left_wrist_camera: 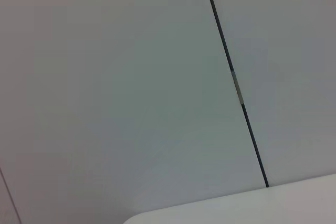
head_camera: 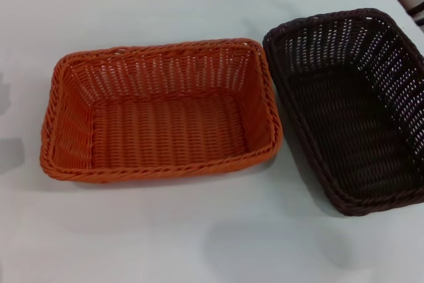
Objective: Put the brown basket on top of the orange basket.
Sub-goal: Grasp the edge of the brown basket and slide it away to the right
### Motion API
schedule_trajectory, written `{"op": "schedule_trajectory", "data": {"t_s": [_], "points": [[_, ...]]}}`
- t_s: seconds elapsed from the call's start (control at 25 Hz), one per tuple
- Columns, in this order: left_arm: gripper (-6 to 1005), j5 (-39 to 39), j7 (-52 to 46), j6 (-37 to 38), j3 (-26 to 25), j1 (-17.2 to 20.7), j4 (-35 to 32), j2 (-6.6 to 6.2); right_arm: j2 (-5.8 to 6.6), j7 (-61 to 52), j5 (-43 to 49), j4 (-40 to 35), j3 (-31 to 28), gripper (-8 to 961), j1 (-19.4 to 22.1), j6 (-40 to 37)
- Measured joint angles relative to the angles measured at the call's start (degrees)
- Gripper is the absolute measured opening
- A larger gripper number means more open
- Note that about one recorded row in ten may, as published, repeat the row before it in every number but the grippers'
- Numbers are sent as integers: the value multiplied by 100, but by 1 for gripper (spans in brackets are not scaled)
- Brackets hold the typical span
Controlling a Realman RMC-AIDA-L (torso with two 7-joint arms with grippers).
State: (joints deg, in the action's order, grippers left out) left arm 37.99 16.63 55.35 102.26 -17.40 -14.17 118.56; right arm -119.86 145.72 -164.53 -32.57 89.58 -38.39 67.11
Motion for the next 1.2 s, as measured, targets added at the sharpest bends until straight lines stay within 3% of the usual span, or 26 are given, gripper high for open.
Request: {"op": "schedule_trajectory", "data": {"t_s": [0.16, 0.28, 0.52, 0.72, 0.84, 1.0, 1.2], "points": [[665, 1, 0, 0, -1, -5, -1, 0, -1, -443, 19, 182, -343, 818, -14, 57], [665, 3, 0, 0, 8, -8, -5, 0, -2, -1287, 38, 650, -916, 818, -170, 112], [665, 0, -1, 0, 0, -12, -7, 0, -3, -1463, 67, 1078, -1249, 817, -305, 266], [665, 2, -1, 1, -3, -11, -7, 0, 8, -787, 96, 1105, -887, 816, -277, 285], [665, 17, 8, 0, -4, -9, -3, -4, 13, 1183, 162, 1084, -37, 815, -214, 286], [666, 21, 19, -3, -4, -9, -1, -11, 19, 1808, 258, 1027, 272, 814, -161, 304], [666, 29, 24, -11, -4, -9, 7, -16, 47, 1947, 818, 705, 251, 812, 39, 356]]}}
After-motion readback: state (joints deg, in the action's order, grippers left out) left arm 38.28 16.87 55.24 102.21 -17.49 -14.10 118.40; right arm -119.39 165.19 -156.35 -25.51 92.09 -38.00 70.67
